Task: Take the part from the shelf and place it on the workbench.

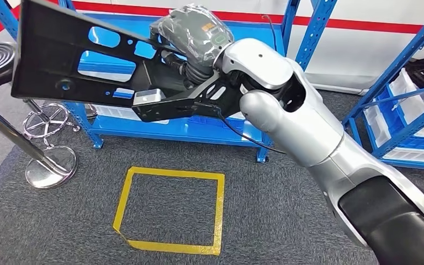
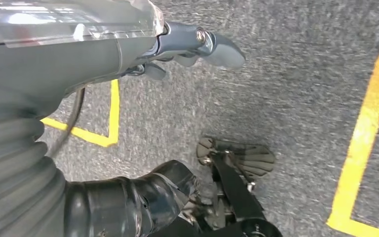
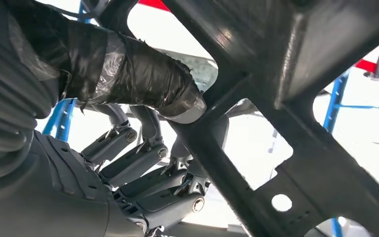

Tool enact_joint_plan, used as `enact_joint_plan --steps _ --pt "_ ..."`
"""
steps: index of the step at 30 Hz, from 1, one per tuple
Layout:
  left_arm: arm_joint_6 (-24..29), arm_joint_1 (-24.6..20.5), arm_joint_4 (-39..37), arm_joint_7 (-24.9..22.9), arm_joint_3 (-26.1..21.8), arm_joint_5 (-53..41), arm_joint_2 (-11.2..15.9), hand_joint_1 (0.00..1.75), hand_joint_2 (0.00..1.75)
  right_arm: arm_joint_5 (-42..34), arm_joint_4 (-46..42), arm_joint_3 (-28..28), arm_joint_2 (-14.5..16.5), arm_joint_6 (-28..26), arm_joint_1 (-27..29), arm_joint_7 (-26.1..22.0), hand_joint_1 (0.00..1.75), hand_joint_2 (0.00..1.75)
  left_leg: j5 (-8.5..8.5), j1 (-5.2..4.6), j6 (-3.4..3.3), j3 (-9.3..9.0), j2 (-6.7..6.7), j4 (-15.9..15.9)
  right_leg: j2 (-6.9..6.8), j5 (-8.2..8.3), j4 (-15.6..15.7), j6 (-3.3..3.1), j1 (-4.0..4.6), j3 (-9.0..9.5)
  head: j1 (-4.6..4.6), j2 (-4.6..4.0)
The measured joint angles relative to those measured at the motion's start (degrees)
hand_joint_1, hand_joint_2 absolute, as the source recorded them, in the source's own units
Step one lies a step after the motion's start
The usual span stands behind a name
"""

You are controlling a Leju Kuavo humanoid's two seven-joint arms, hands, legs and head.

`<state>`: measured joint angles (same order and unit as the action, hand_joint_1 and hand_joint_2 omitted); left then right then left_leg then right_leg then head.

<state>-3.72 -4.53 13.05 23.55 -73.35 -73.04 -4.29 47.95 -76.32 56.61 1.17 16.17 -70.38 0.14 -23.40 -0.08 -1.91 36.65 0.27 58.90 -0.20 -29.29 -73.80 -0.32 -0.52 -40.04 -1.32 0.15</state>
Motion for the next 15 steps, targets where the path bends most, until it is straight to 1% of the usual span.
enact_joint_plan --steps 1,2,3,4,5,6,7,8,9,10,11,12,13,14,15 --pt "0.03 -0.01 -0.03 0.02 0.01 -0.01 -0.12 0.0 1.75 -0.07 -0.08 0.0 -0.04 -0.02 -0.03 0.08 1.75 1.75 0.55 -0.17 0.02 0.61 -0.01 0.02 0.09 0.78 3.9 -0.99 0.53 3.05 -0.03 0.0" --pt "0.05 -0.02 -0.05 0.05 0.01 -0.03 -0.22 0.0 1.75 -0.13 -0.21 0.0 -0.03 -0.04 -0.07 0.15 1.75 1.75 1.08 -0.27 0.13 1.07 -0.01 0.02 0.1 0.69 8.4 -1.84 0.97 6.11 -0.04 0.0" --pt "0.08 0.01 -0.08 0.08 0.01 -0.05 -0.34 0.0 1.75 -0.14 -0.34 0.0 -0.03 -0.08 -0.1 0.18 1.75 1.75 1.64 -0.2 0.36 1.36 0.02 -0.1 0.14 0.33 11.91 -2.36 1.41 8.36 -0.05 0.0" --pt "0.09 0.03 -0.1 0.1 0.01 -0.08 -0.44 0.0 1.75 -0.15 -0.46 0.0 -0.03 -0.11 -0.15 0.19 1.75 1.75 2.21 0.01 0.65 1.53 0.07 -0.33 0.17 -0.03 14.15 -2.62 1.79 9.59 -0.01 0.0" --pt "0.11 0.05 -0.1 0.12 0.0 -0.09 -0.44 0.0 1.75 -0.15 -0.52 0.0 -0.05 -0.15 -0.17 0.19 1.75 1.75 2.86 0.15 0.96 1.6 0.07 -0.68 0.14 0.24 15.29 -2.58 1.96 9.94 0.05 0.0" --pt "0.11 0.09 -0.1 0.12 0.0 -0.09 -0.39 0.0 1.75 -0.15 -0.54 0.0 -0.08 -0.17 -0.18 0.19 1.75 1.75 3.34 0.21 1.23 1.76 0.03 -1.07 0.08 1.09 15.95 -2.58 1.79 9.82 0.08 0.0" --pt "0.11 0.07 -0.1 0.12 0.0 -0.09 -0.33 0.0 1.75 -0.15 -0.54 0.0 -0.09 -0.17 -0.18 0.19 1.75 1.75 3.1 0.18 1.49 2.06 -0.09 -1.12 -0.1 2.03 16.82 -2.7 1.6 9.73 0.1 0.0" --pt "0.11 0.07 -0.1 0.13 0.0 -0.09 -0.29 0.0 1.75 -0.15 -0.55 0.0 -0.08 -0.18 -0.22 0.19 1.75 1.75 1.85 0.13 1.74 2.54 -0.22 -0.35 -0.33 2.98 17.69 -2.86 1.27 9.54 0.09 0.0" --pt "0.11 0.06 -0.1 0.13 0.0 -0.08 -0.25 0.0 1.75 -0.15 -0.57 0.0 -0.06 -0.19 -0.25 0.19 1.75 1.75 -0.25 0.15 2.04 3.22 -0.33 1.38 -0.55 3.86 18.41 -2.95 0.93 9.19 0.09 0.0" --pt "0.11 0.09 -0.11 0.13 0.0 -0.08 -0.24 0.0 1.75 -0.16 -0.59 0.0 -0.04 -0.2 -0.28 0.19 1.75 1.75 -3.06 0.35 2.42 4.05 -0.39 4.47 -0.67 4.62 18.48 -2.94 0.89 8.53 0.08 0.0" --pt "0.12 0.15 -0.11 0.13 0.0 -0.09 -0.25 0.0 1.75 -0.19 -0.6 0.0 -0.03 -0.21 -0.28 0.19 1.75 1.75 -5.55 0.64 2.81 4.89 -0.4 8.23 -0.72 5.23 18.38 -2.88 0.76 7.7 0.1 0.0" --pt "0.14 0.2 -0.11 0.12 0.0 -0.1 -0.23 0.0 1.75 -0.22 -0.61 0.0 -0.03 -0.22 -0.19 0.2 1.75 1.75 -6.98 0.96 3.26 5.46 -0.39 11.66 -0.75 5.75 18.12 -2.64 0.6 6.75 0.1 0.0" --pt "0.17 0.25 -0.11 0.13 0.0 -0.11 -0.2 0.0 1.75 -0.27 -0.61 0.0 -0.03 -0.22 -0.08 0.2 1.75 1.75 -7.29 1.3 3.76 5.49 -0.38 14.03 -0.8 6.22 17.73 -2.32 0.38 5.72 0.1 0.0" --pt "0.22 0.25 -0.11 0.13 0.0 -0.12 -0.14 0.0 1.75 -0.34 -0.61 0.0 -0.04 -0.24 0.03 0.2 1.75 1.75 -6.31 1.65 4.29 4.61 -0.36 14.34 -0.85 6.62 17.21 -1.95 0.08 4.66 0.1 0.0" --pt "0.28 0.23 -0.11 0.14 0.0 -0.13 -0.07 0.0 1.75 -0.43 -0.61 0.0 -0.04 -0.26 0.09 0.2 1.75 1.75 -4.73 2.07 4.91 2.74 -0.34 12.68 -0.89 6.96 16.53 -1.54 -0.3 3.53 0.1 0.0"
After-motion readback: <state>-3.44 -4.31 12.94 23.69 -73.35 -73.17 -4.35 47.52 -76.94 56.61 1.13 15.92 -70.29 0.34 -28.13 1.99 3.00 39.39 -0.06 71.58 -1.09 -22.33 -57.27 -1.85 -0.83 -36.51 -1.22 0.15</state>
